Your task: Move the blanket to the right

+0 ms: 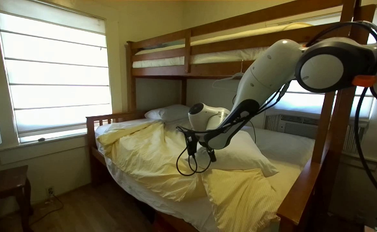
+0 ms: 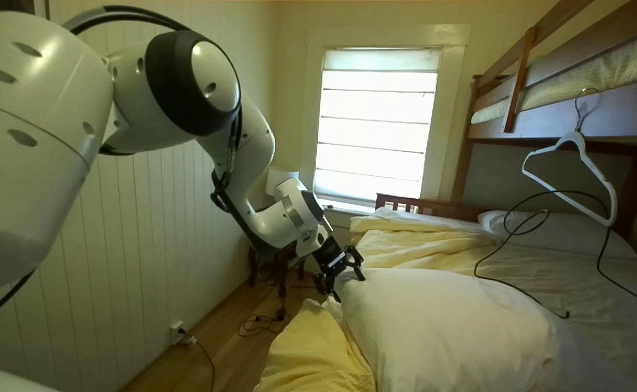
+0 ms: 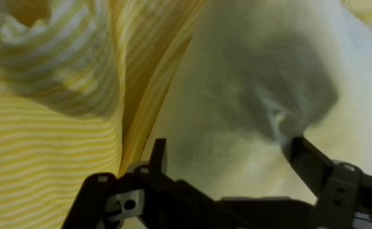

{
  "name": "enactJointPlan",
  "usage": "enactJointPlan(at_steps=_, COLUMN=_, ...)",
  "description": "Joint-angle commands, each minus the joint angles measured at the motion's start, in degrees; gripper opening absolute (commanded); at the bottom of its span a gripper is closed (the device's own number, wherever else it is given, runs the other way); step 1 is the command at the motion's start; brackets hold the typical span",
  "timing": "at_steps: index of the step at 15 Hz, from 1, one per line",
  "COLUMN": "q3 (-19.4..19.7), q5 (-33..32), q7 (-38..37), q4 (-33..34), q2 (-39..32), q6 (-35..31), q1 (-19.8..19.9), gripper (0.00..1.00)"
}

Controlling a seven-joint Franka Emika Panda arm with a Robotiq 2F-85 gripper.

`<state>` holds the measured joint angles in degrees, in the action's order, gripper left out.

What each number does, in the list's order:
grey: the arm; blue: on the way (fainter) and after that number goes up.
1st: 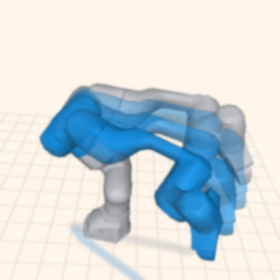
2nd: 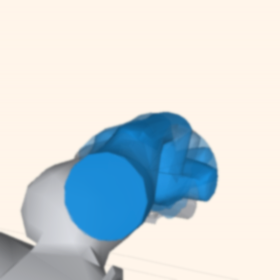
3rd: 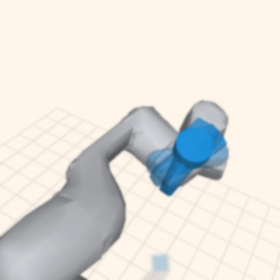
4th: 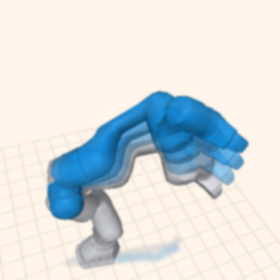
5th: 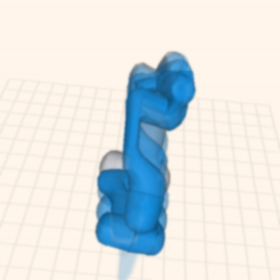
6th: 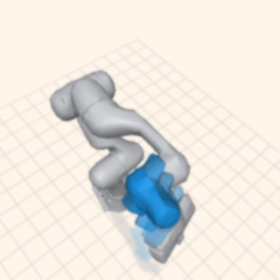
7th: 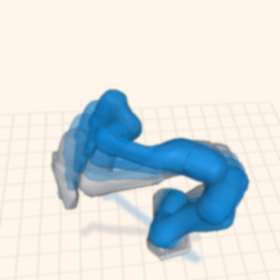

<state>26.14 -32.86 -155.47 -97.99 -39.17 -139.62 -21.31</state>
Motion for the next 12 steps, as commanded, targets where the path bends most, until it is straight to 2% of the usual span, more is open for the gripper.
enactJointPlan(at_steps=1, q3=-3.7, q5=-1.2, q7=-0.8, q4=-2.4, q2=3.3, q6=-9.2, q1=5.4, gripper=0.75)
enactJointPlan(at_steps=2, q3=-3.9, q5=-0.8, q7=-0.6, q4=-2.4, q2=3.3, q6=-11.1, q1=6.2, gripper=0.74)
enactJointPlan(at_steps=6, q3=-4.4, q5=0.7, q7=0.3, q4=-3.4, q2=3.3, q6=-15.9, q1=8.5, gripper=0.45)
enactJointPlan(at_steps=12, q3=-4.4, q5=1.3, q7=0.9, q4=-5.2, q2=4.2, q6=-18.1, q1=8.6, gripper=0.05)
